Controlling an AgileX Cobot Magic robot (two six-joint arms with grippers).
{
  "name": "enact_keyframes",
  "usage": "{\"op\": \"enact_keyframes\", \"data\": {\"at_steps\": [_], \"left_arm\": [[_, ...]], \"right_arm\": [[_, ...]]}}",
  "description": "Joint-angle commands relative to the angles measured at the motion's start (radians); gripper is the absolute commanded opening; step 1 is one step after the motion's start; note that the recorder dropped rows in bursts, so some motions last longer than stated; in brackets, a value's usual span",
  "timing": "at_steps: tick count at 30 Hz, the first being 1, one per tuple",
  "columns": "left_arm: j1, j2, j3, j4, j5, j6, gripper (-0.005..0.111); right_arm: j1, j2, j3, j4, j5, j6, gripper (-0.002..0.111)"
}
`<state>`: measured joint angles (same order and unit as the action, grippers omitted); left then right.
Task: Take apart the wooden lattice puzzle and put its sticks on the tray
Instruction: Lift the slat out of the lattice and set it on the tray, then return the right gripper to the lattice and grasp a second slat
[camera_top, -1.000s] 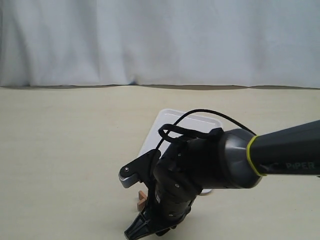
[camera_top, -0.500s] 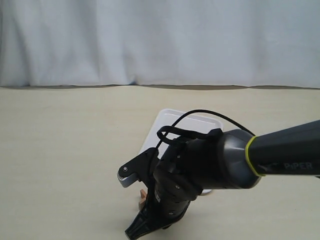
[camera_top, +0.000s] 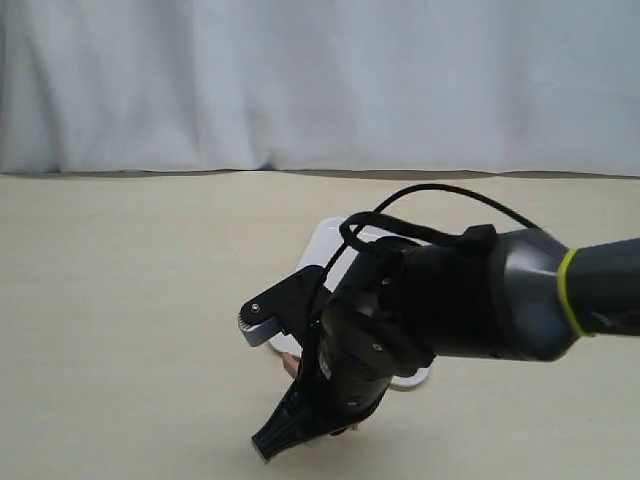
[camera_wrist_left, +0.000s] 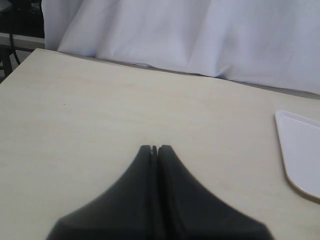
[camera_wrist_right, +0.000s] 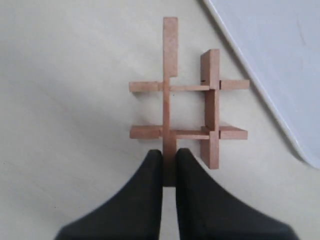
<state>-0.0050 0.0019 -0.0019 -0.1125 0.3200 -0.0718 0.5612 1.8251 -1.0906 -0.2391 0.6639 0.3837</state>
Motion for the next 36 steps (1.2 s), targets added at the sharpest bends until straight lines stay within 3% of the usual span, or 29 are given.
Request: {"op": "enact_keyframes", "data": {"at_steps": [1, 3, 6, 9, 15, 17, 21, 25, 32, 36], "left_arm": [[-0.007, -0.002, 0.002, -0.001, -0.009, -0.003, 0.0], [-0.007, -0.002, 0.002, -0.001, -0.009, -0.003, 0.0], [-0.007, -0.002, 0.002, -0.001, -0.009, -0.003, 0.0], [-0.007, -0.002, 0.002, -0.001, -0.009, -0.003, 0.0], [-0.007, -0.002, 0.002, -0.001, -0.007, -0.003, 0.0], [-0.007, -0.002, 0.002, -0.001, -0.007, -0.003, 0.0], [-0.007, -0.002, 0.002, -0.001, -0.007, -0.003, 0.0], [-0.007, -0.002, 0.002, -0.001, -0.007, -0.003, 0.0], [-0.007, -0.002, 0.002, -0.001, -0.007, -0.003, 0.0], [-0.007, -0.002, 0.002, -0.001, -0.007, -0.003, 0.0]], "right_arm": [[-0.001, -0.072, -0.003, -0.046, 0.014, -0.006, 0.004], [-0.007, -0.102, -0.003, -0.101, 0.021, 0.024, 0.004], [-0.065, -0.113, -0.001, -0.318, 0.019, 0.308, 0.004], [-0.101, -0.083, 0.005, -0.459, -0.012, 0.471, 0.004], [-0.161, 0.023, -0.006, -0.496, -0.182, 0.529, 0.006], [-0.174, 0.056, -0.023, -0.563, -0.18, 0.62, 0.012], [-0.176, 0.088, -0.04, -0.673, -0.131, 0.76, 0.039], [-0.165, 0.074, -0.042, -0.65, -0.143, 0.711, 0.059], [-0.101, -0.004, -0.043, -0.475, -0.128, 0.386, 0.06], [-0.093, -0.044, -0.043, -0.259, -0.085, 0.148, 0.06]]}}
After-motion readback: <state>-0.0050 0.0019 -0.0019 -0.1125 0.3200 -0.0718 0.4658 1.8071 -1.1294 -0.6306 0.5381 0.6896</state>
